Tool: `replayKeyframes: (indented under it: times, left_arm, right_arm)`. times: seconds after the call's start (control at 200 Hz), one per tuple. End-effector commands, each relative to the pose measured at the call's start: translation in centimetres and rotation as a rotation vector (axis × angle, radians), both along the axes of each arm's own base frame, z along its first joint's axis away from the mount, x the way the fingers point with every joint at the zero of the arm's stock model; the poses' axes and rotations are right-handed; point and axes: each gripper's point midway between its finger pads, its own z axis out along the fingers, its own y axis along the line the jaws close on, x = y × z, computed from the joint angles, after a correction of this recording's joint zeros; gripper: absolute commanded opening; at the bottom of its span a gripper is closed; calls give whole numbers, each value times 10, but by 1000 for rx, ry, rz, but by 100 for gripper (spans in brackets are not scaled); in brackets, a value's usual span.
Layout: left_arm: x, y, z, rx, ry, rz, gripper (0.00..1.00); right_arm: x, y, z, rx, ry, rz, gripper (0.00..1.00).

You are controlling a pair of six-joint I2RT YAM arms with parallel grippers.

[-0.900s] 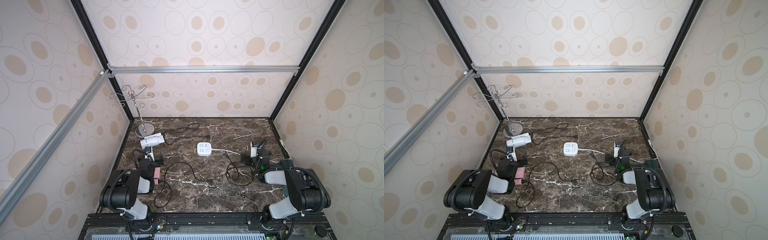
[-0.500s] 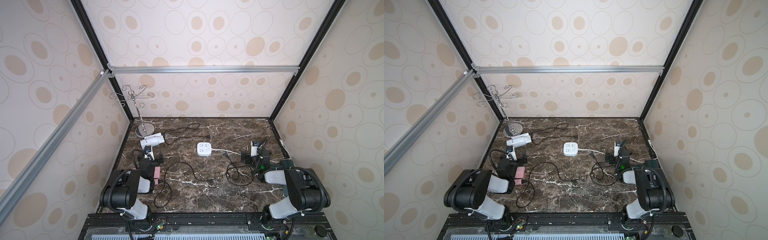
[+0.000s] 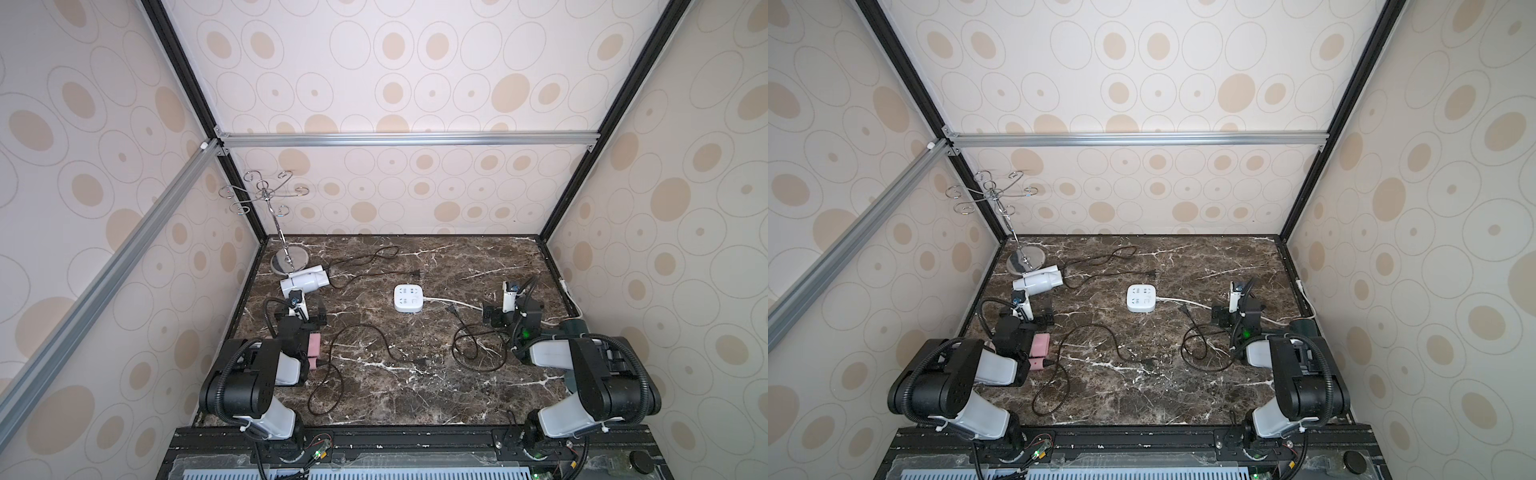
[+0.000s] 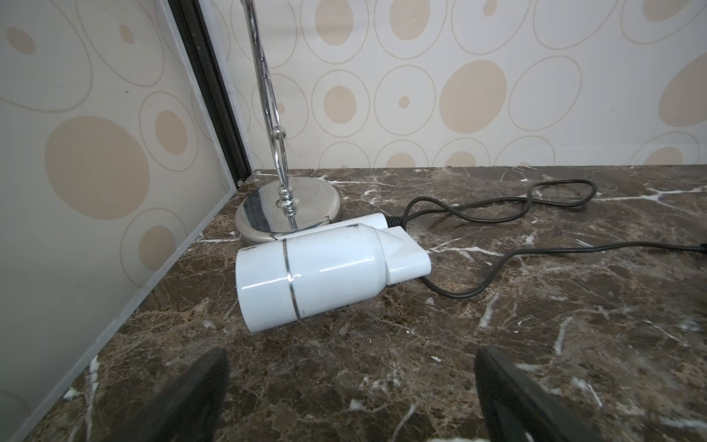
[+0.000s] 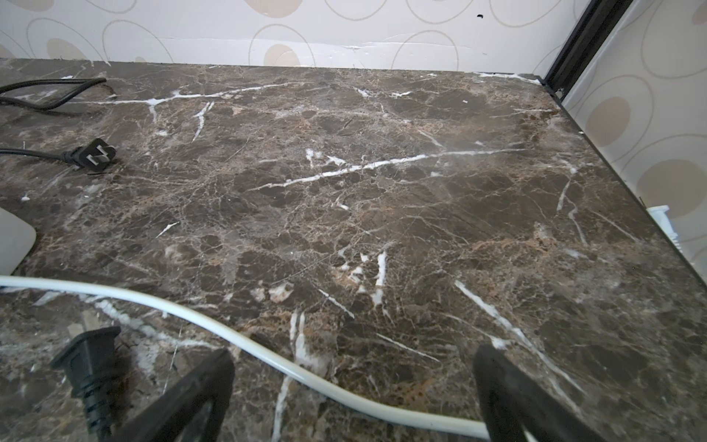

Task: Charge the blow dryers
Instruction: Pick up the plug from the center of the board.

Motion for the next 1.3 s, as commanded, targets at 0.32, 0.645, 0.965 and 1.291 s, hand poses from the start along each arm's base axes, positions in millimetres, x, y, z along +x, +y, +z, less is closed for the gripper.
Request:
replayKeyframes:
  times: [0.32,0.645,0.965,1.291]
  left_arm:
    - [8,37,65,-96,43,251,100]
    - [-6,19,90,-284,208,210,96]
    - [-14,-8,95,-359,266,81,93]
    - [2,-30,91,-407,353,-24,92]
  right_arm:
    - [12,3,114,120,-10,-42,84]
    - [47,123,161,-24,222,327,73]
    - [80,235,124,-214,455,684,60]
    - [113,288,70,-304,511,829,58]
